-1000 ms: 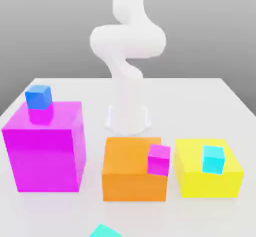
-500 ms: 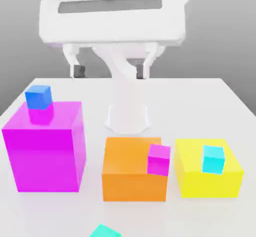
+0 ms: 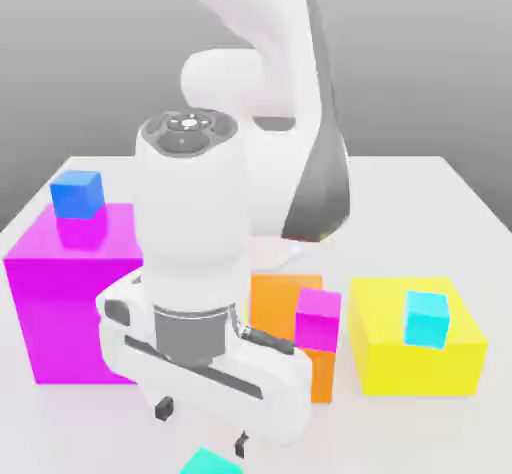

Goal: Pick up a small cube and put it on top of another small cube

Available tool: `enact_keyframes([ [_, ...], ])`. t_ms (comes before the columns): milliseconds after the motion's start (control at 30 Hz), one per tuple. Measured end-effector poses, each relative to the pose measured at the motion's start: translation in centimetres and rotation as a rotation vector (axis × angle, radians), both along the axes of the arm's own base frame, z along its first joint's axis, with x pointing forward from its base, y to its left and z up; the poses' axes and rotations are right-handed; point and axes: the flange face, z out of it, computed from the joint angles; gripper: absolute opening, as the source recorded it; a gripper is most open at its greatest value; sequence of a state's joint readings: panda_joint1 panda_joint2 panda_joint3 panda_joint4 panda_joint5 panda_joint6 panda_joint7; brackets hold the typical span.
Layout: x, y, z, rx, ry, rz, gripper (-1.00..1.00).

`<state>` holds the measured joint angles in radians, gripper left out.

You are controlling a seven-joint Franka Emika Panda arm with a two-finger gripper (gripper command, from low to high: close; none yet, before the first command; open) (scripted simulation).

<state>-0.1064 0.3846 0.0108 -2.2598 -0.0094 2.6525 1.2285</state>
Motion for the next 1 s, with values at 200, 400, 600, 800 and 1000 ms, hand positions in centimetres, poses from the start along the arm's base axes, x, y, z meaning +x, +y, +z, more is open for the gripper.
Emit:
enact_keyframes([
  [200,-0.1,0.0,-5.3,0.001,0.007,-0.005,-1.0],
  [400,-0.1,0.0,-4.1,0.001,0.007,-0.005,-1.0],
  [600,-1.3,1.8,3.2,-0.002,0.008,0.103,-1.0],
  [800,-5.2,6.6,8.7,-0.01,0.009,0.388,-1.0],
  [1000,-10.1,9.9,13.0,-0.009,0.01,0.661,-1.0],
])
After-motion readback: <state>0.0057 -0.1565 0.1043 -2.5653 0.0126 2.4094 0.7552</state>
